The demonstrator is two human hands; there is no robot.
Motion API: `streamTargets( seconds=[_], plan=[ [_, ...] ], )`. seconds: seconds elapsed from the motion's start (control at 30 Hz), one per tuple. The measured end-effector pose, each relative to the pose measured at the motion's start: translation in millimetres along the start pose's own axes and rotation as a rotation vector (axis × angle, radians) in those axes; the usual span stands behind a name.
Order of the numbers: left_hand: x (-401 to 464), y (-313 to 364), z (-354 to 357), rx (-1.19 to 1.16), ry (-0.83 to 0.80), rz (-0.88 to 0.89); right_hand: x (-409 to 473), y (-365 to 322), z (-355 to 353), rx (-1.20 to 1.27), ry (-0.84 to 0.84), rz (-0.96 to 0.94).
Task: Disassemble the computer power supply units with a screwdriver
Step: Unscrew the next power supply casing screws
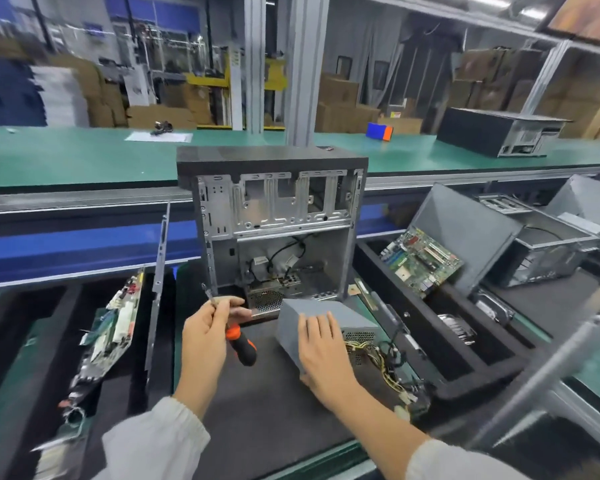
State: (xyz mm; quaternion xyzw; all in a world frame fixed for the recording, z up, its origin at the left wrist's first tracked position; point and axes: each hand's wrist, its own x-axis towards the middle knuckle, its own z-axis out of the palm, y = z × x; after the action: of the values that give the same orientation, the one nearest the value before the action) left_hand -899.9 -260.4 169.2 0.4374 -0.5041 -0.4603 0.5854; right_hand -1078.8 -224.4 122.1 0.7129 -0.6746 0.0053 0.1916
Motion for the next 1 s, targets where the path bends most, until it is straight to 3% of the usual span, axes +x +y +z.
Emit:
streamTargets(
  seconds=[0.17,0.33,0.5,0.6,0.87,1.0],
  plan=[
    [3.1,-2.9,-15.7,-0.003,0.022,0.010,3.0,-8.0,8.1,-0.056,-0.028,-0.183],
    [9.3,-9.1,-18.2,0.000,0.040,0.023,-0.4,0.6,18.4,-0.139,0.156,-0.603],
    [18.6,-13.9,-17.8,0.085,0.055,0.057,3.5,8.4,35.3,-0.160,0.225,-0.791],
    [23.1,-18.7,-17.5,0.129,0.020,0.076,-9.5,27.8,55.2,-0.167,0.243,-0.789],
    [52.0,-52.7,19.7,0.743,-0.337,0.084,-35.6,71.6,50.8,0.037,-0.117,-0.661],
    [70.1,-75.5,39.6,1.034,-0.573,0.077,-40.7,38.3,43.4,0.287,-0.026,-0.481]
  ],
)
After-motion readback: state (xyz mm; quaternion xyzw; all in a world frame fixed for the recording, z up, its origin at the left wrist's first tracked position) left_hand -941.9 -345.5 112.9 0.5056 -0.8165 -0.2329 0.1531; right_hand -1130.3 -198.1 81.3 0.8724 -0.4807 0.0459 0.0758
